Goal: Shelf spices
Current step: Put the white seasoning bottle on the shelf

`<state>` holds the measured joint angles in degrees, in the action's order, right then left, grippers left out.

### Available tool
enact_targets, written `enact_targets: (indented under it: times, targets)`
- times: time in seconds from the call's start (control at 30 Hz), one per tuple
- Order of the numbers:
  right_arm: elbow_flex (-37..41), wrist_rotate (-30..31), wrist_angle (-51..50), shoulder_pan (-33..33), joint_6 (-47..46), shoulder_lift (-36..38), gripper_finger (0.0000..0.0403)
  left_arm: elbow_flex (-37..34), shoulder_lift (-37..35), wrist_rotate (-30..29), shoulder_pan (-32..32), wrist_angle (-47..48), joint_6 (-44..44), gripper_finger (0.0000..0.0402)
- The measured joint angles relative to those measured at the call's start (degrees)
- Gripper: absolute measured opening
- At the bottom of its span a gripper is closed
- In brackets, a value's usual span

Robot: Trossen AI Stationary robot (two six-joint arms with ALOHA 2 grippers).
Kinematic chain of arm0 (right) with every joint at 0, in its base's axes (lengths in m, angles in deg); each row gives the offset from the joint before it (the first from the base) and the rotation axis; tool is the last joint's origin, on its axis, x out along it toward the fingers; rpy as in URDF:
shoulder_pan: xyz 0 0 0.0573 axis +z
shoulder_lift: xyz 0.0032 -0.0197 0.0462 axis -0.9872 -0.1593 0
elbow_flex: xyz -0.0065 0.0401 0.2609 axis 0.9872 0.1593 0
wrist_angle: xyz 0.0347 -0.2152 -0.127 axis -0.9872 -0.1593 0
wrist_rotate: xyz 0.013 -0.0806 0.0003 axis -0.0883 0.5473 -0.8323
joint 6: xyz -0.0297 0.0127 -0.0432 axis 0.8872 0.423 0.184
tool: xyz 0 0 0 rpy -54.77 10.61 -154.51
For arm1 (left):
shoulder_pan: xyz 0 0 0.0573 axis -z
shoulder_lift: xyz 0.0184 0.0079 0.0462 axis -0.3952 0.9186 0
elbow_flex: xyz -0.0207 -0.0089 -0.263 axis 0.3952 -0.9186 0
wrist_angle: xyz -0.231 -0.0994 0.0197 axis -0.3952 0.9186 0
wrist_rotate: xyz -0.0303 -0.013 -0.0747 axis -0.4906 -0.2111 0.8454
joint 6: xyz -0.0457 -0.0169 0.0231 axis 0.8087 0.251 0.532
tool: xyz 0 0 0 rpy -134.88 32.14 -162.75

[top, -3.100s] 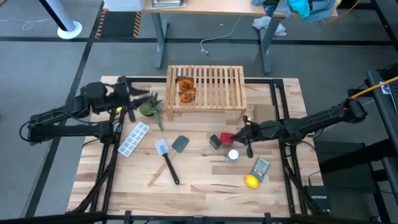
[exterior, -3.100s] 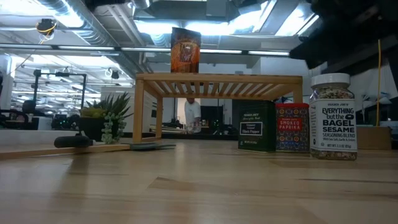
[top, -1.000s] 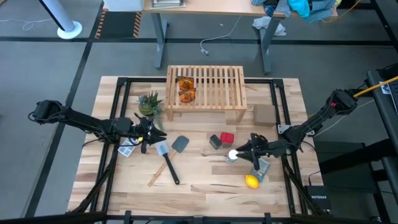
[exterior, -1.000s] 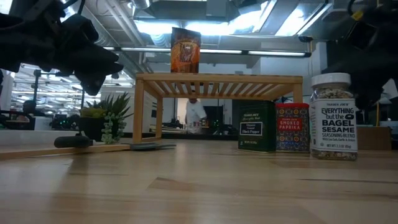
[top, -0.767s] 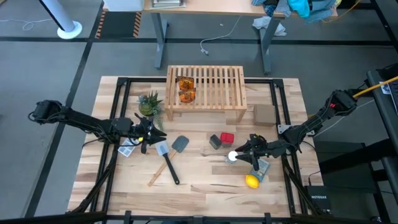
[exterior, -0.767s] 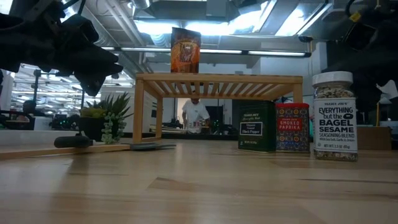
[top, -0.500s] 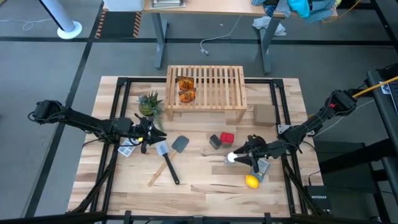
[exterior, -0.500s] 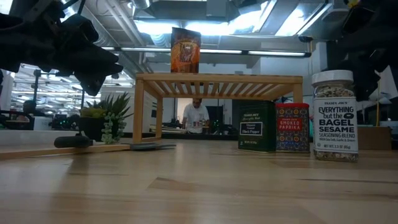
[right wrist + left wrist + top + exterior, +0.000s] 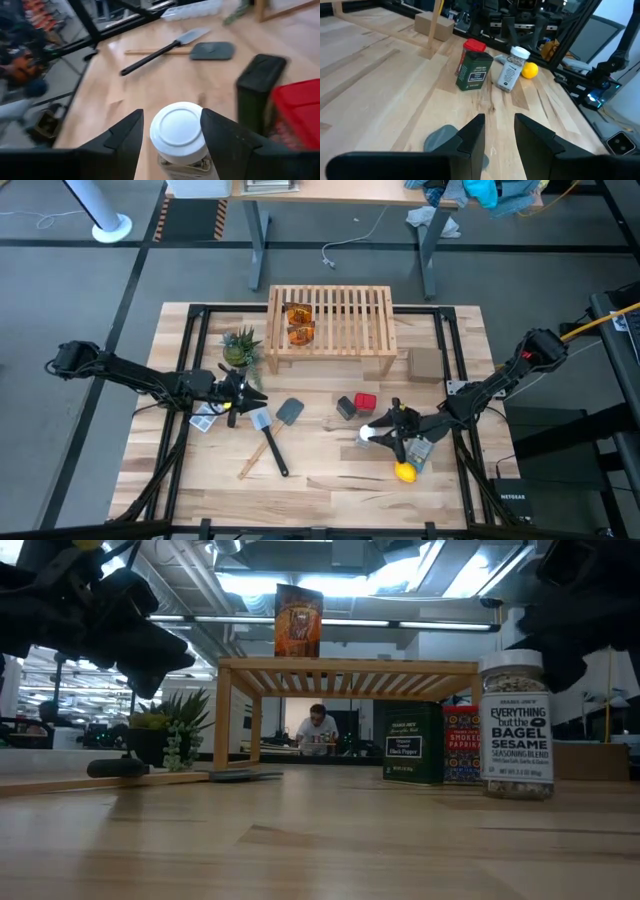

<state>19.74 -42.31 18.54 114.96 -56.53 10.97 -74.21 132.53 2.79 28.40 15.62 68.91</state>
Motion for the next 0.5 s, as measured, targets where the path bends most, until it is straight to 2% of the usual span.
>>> enact_targets:
  times: [0.17, 0.3, 0.5]
  targets:
    - [0.0, 1.5, 0.3, -0.1, -0.4, -0.1, 0.0207, 0.0, 0.0, 0.0, 0.0, 0.1, -1.3, 0.0098]
    - [-0.4, -0.9, 1.0, 0.0, -0.2, -0.1, 0.0207, 0.0, 0.0, 0.0, 0.0, 0.0, -1.3, 0.0098]
    - [-4.0, -3.8, -3.2, 0.0, 1.2, -0.2, 0.0207, 0.0, 0.0, 0.0, 0.0, 0.0, -2.8, 0.0098]
